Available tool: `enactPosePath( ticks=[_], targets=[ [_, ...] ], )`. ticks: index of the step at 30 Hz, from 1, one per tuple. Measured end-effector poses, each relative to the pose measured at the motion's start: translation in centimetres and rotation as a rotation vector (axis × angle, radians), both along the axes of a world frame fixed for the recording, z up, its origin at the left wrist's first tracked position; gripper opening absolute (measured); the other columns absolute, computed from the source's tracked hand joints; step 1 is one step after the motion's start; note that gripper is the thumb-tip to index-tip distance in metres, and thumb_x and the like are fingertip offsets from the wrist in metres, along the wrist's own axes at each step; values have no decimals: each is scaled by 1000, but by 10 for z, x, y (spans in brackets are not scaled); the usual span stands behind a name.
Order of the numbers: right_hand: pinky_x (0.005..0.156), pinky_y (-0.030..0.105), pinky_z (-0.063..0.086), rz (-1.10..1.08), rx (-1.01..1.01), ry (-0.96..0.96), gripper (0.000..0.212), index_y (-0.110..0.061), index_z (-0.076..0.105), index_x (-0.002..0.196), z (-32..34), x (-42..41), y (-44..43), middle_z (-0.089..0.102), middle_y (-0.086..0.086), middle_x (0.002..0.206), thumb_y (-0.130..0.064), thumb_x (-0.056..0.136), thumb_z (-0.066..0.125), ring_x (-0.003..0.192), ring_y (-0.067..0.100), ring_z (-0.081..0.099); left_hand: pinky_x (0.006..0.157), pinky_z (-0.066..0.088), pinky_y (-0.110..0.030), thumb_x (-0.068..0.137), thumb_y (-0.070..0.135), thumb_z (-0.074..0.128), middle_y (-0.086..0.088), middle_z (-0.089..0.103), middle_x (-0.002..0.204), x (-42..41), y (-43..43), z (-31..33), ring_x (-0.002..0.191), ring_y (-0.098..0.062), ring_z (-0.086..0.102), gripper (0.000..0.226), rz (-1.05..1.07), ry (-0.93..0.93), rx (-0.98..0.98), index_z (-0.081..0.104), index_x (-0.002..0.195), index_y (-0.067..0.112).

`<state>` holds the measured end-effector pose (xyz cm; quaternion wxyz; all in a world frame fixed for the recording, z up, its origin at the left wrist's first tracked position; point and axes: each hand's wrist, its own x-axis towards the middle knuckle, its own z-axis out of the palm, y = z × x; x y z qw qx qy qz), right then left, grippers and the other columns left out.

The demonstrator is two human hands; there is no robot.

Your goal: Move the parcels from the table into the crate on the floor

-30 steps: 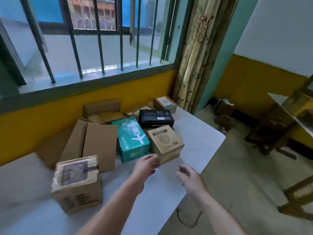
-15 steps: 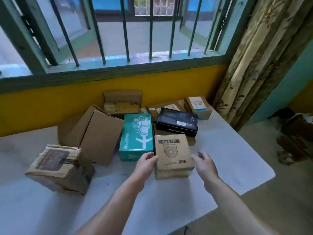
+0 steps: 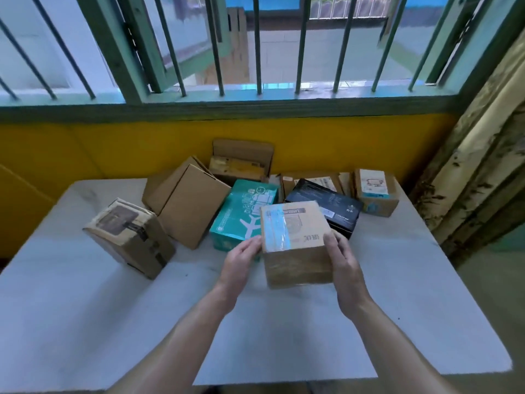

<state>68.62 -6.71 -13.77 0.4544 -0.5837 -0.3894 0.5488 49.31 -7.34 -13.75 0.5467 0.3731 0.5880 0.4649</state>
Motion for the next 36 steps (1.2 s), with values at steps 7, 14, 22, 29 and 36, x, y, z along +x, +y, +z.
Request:
enactPosePath(
  ticks=[7, 14, 22, 29, 36],
  targets=[
    [75, 32, 52, 70, -82, 145, 48, -40, 59, 114, 22, 5, 12, 66, -6, 113, -73, 84, 43, 105, 15, 61, 101, 51, -35, 64, 82, 63, 21, 28, 141, 5, -2, 33, 136, -7, 31, 82, -315, 266, 388, 42, 138, 54],
    [92, 34, 51, 109, 109, 133, 49, -33, 67, 115, 33, 12, 11, 75, -4, 109, -66, 89, 42, 104, 16, 68, 102, 50, -47, 68, 56, 75, 10, 39, 151, -12, 3, 33, 132, -13, 46, 96, -315, 277, 364, 30, 151, 42],
    [96, 44, 53, 211, 269, -26, 49, -53, 49, 135, 33, -5, 3, 42, -8, 143, -56, 86, 54, 128, 16, 51, 63, 57, -22, 74, 65, 61, 5, 77, 96, -4, 1, 41, 93, -16, 74, 53, -19, -39, 97, 68, 109, 26],
    [78, 34, 57, 178, 34, 166, 30, -35, 55, 127, 41, -11, 8, 75, -7, 107, -45, 101, 45, 96, 16, 73, 94, 55, -36, 75, 50, 68, -2, 60, 131, -10, -2, 42, 117, -20, 63, 77, -132, -16, 246, 44, 144, 29],
    [102, 52, 47, 168, 26, 79, 61, -25, 49, 132, 49, -19, 0, 68, 3, 122, -62, 84, 60, 111, 24, 66, 74, 60, -28, 87, 40, 58, -5, 72, 115, -20, -7, 41, 106, -25, 69, 45, 44, -72, 339, 61, 129, 22]
  ],
)
